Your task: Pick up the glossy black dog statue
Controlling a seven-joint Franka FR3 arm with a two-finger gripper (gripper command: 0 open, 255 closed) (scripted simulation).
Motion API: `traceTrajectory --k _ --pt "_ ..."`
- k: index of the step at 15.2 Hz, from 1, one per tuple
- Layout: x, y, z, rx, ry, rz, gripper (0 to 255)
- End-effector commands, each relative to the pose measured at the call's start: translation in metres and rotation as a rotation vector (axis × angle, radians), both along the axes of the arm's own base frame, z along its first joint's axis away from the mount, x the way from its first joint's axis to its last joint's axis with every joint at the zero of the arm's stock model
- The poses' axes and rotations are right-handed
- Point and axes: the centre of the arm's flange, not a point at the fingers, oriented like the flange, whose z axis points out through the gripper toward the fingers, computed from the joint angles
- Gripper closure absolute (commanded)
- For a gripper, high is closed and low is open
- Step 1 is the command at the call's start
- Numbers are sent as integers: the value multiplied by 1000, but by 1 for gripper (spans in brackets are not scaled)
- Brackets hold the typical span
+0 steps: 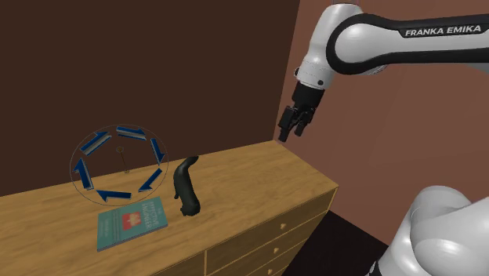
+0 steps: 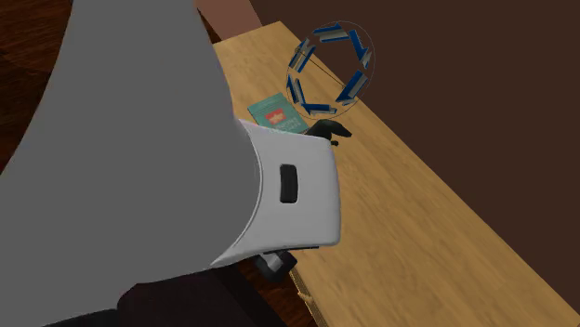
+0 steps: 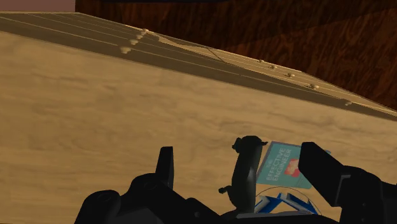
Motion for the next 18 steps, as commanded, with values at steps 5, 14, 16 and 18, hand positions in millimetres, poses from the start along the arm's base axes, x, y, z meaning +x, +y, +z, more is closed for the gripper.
traceTrajectory --k 5,14,16,18 --pt "48 43 -54 -43 12 18 0" --pt "118 104 -137 -109 31 45 0" --pt "133 117 -157 -123 35 51 0" --pt "148 129 -176 -138 40 57 0"
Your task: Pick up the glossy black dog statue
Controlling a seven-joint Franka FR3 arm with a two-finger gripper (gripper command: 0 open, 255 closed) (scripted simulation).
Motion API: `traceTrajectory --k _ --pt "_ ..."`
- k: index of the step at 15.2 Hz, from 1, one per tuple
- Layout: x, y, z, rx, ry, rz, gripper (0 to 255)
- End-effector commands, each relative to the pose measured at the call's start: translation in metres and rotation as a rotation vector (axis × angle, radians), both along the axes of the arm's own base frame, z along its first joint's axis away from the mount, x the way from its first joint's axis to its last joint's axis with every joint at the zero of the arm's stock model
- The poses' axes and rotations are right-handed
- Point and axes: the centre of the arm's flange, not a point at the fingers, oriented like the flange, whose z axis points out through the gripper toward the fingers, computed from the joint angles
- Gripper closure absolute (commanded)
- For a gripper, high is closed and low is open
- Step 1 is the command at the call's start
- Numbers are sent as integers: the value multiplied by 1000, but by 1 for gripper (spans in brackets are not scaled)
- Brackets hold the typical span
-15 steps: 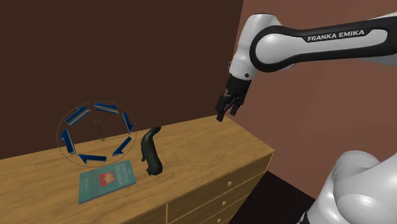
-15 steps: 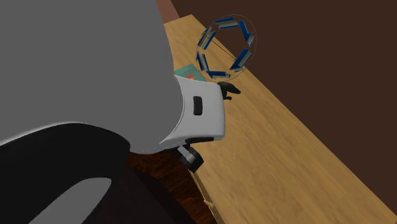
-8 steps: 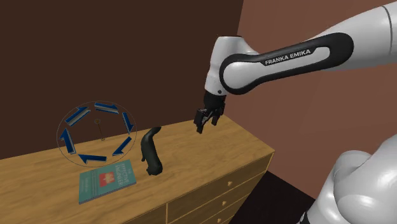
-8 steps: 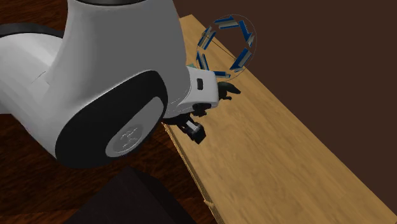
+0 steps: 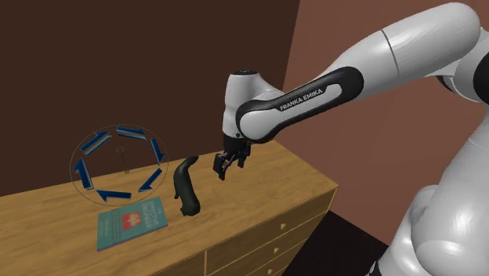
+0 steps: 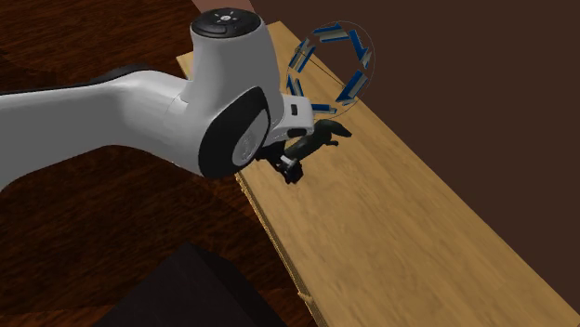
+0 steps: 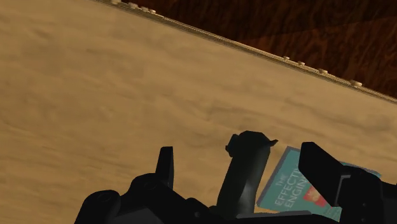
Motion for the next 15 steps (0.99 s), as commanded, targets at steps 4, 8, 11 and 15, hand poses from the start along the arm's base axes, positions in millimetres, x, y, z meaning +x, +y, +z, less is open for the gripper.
traceTrajectory --k 4,8,11,15 --pt "36 35 -53 -36 11 15 0" --pt "64 59 -94 -65 19 27 0" --pt "86 76 -125 -87 26 36 0" --pt "110 96 -162 -112 33 46 0"
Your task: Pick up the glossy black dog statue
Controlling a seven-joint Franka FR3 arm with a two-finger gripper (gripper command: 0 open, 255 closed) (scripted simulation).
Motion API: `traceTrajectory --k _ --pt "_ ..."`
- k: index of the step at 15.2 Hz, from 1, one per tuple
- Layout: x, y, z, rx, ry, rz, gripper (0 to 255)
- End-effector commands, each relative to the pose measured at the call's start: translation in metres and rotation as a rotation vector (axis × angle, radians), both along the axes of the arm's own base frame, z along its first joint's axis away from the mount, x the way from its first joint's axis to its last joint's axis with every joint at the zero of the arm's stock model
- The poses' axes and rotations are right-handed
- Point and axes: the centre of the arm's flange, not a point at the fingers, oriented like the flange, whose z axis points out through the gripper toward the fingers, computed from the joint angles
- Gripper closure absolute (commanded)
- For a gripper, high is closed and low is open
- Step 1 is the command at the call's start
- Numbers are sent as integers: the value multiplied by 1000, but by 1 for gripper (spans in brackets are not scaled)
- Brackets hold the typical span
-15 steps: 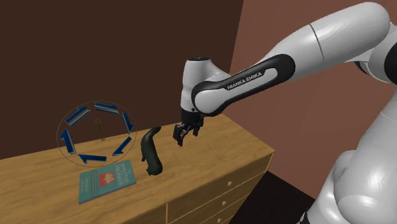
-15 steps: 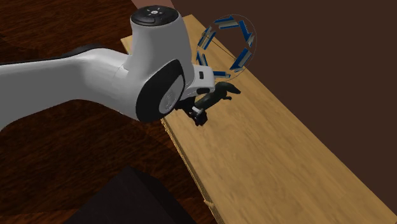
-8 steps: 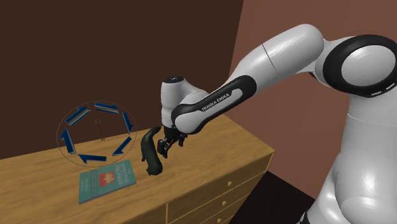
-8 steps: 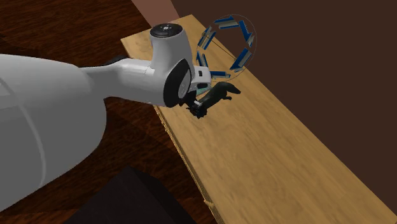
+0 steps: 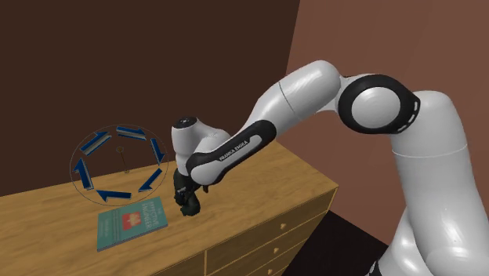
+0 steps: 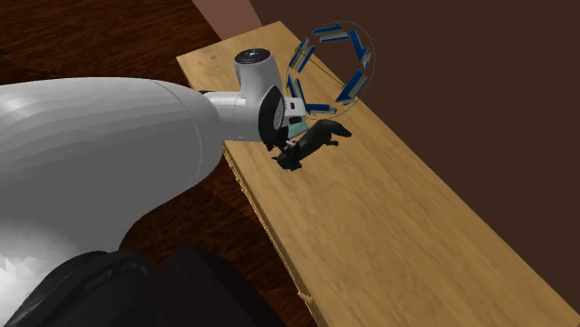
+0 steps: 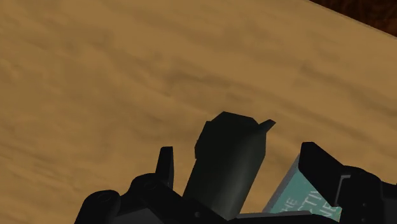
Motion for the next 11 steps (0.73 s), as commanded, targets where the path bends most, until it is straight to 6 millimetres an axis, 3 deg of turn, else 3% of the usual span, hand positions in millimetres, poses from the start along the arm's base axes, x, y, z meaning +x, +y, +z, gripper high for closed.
traceTrajectory --k 1,9,10,11 --pt "9 4 -18 -7 1 2 0" --pt "9 4 -53 -7 1 2 0" --pt "9 4 -54 -7 1 2 255" --pt "10 4 -54 -7 1 2 255"
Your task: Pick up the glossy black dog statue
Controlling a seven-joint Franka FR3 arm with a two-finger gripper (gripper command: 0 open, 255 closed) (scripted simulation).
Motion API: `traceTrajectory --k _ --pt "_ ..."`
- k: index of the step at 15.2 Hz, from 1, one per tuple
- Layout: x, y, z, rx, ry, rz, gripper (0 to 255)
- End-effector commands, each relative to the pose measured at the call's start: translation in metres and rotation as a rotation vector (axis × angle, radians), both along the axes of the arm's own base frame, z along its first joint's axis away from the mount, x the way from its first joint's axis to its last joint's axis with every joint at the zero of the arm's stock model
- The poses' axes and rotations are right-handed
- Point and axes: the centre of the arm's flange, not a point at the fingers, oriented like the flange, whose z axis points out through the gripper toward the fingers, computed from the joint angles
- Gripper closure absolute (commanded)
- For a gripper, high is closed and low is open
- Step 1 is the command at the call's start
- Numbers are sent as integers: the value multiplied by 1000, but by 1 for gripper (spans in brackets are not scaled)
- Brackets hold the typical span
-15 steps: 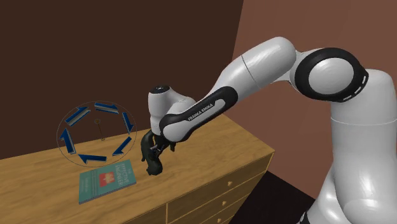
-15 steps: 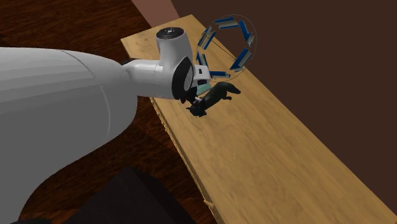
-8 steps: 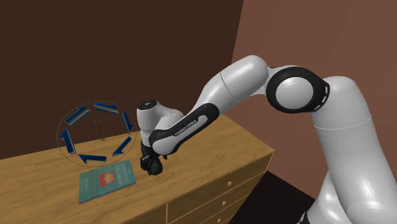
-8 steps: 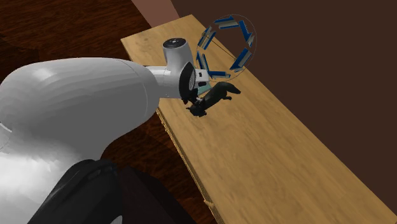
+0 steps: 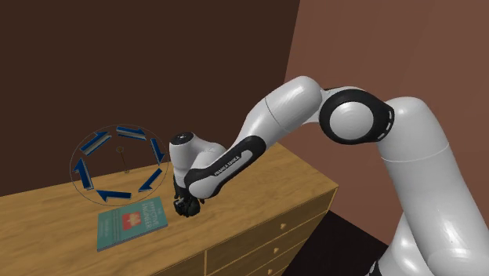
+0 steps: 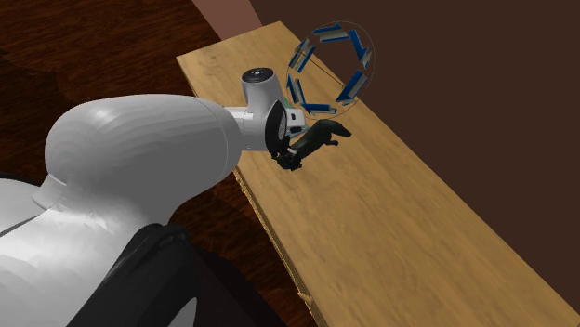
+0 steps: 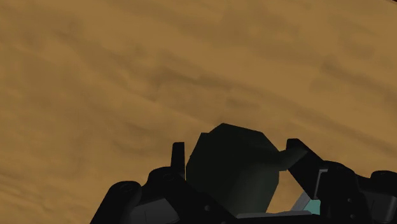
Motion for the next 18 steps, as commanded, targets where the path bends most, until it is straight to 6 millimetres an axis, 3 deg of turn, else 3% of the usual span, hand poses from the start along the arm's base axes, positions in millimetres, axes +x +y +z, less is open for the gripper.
traceTrajectory --k 1,8,18 --pt "0 -1 -1 0 0 -1 255" --pt "0 0 -1 0 0 -1 255" --pt "0 0 52 0 0 -1 255"
